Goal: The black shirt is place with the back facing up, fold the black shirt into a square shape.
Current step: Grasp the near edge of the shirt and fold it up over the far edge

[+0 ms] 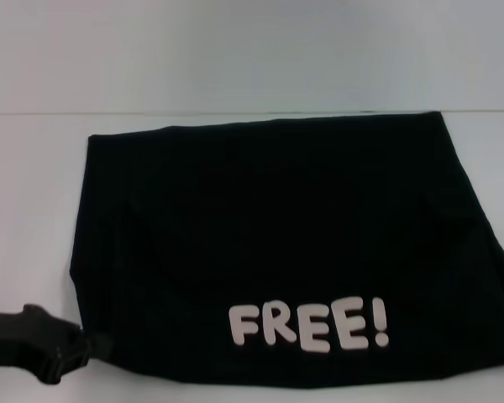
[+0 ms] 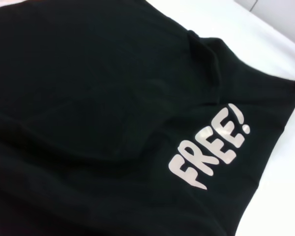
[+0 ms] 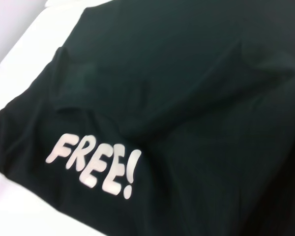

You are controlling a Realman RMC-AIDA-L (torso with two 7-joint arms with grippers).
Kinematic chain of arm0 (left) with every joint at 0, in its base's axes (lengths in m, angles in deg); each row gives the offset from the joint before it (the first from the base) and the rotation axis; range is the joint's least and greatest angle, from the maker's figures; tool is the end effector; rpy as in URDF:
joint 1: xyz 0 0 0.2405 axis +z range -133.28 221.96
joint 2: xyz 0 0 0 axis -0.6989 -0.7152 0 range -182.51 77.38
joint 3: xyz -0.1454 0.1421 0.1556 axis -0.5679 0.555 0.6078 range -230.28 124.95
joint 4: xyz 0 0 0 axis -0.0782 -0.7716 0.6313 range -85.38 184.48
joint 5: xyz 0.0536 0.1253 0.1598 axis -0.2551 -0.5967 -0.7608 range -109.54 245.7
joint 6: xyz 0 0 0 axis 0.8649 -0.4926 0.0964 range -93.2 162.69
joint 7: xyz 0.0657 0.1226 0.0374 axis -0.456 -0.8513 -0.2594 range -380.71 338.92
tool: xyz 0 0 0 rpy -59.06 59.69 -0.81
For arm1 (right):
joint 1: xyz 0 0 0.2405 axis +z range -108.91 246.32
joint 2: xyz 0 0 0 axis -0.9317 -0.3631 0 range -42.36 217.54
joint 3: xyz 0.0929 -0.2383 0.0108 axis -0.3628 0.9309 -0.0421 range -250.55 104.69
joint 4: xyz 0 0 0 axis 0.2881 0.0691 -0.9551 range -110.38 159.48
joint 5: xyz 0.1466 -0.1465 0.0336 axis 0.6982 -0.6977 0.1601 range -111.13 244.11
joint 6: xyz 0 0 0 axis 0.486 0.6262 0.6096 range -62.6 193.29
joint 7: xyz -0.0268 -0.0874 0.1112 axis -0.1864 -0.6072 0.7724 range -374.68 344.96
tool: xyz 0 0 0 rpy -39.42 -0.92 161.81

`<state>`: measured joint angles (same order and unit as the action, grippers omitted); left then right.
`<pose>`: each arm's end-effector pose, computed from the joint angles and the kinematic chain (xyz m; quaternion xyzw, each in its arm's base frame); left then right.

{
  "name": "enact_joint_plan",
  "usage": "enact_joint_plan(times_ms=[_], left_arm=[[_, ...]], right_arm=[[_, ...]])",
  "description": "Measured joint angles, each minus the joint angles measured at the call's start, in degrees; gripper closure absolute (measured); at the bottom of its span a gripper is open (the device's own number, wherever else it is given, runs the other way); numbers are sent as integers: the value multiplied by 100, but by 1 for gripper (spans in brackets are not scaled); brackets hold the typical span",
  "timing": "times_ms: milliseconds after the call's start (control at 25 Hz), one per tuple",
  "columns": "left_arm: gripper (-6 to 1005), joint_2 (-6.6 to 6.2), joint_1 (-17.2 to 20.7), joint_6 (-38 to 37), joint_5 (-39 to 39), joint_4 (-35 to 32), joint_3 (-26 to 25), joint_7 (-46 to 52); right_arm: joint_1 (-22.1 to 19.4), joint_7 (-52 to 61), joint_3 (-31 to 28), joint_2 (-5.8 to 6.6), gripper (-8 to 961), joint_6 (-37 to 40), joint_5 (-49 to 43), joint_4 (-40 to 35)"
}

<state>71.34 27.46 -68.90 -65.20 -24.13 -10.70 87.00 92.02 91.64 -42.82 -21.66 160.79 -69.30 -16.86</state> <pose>-0.2861 0.2653 0.0498 -0.9241 -0.3604 -0.0618 0.1114 0.3624 0.2792 0.0810 -0.8549 0.4937 0.0939 0.1287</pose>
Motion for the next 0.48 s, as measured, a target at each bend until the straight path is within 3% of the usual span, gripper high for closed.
enact_joint_plan(times_ms=[480], left_arm=[[943, -32, 147, -495, -3, 78, -370, -26]], right_arm=[[-535, -274, -503, 11, 948, 653, -24, -23]])
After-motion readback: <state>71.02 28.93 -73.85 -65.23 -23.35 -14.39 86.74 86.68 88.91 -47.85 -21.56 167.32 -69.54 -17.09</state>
